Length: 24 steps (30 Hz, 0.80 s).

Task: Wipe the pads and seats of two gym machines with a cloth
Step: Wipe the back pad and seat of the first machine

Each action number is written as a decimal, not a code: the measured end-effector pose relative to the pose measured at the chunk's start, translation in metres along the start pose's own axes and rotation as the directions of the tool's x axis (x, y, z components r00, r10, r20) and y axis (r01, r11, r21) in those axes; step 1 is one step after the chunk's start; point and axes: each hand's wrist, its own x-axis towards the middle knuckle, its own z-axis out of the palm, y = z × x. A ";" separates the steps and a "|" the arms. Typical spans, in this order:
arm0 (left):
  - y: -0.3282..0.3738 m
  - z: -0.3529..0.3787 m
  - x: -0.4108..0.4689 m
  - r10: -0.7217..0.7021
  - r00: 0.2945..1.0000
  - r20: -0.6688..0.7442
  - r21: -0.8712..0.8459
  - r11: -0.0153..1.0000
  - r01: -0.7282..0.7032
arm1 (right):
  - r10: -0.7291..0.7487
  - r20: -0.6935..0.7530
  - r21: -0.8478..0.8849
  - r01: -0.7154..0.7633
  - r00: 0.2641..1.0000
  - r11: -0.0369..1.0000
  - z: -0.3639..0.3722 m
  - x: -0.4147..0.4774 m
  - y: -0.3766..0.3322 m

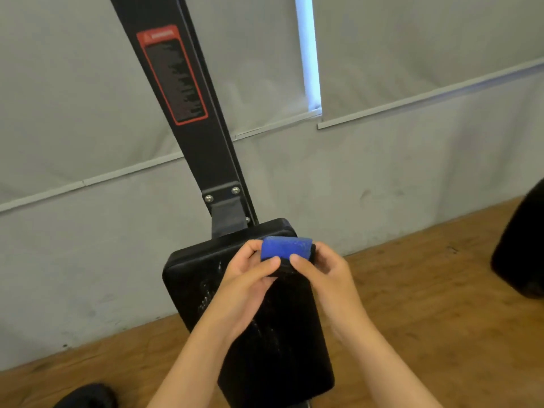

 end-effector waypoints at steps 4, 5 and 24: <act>-0.010 0.023 0.016 0.100 0.982 -0.161 0.248 0.967 -0.058 | 0.145 -0.023 0.262 -0.134 0.989 0.956 -0.008 0.005 -0.001; -0.014 0.029 0.020 0.116 0.972 -0.205 0.260 0.964 -0.061 | 0.174 -0.014 0.325 -0.160 0.985 0.932 -0.007 0.007 0.001; -0.026 -0.022 0.108 0.482 0.876 0.017 0.979 -0.188 0.084 | 0.152 0.011 -0.139 -0.149 0.988 0.979 -0.022 0.129 0.025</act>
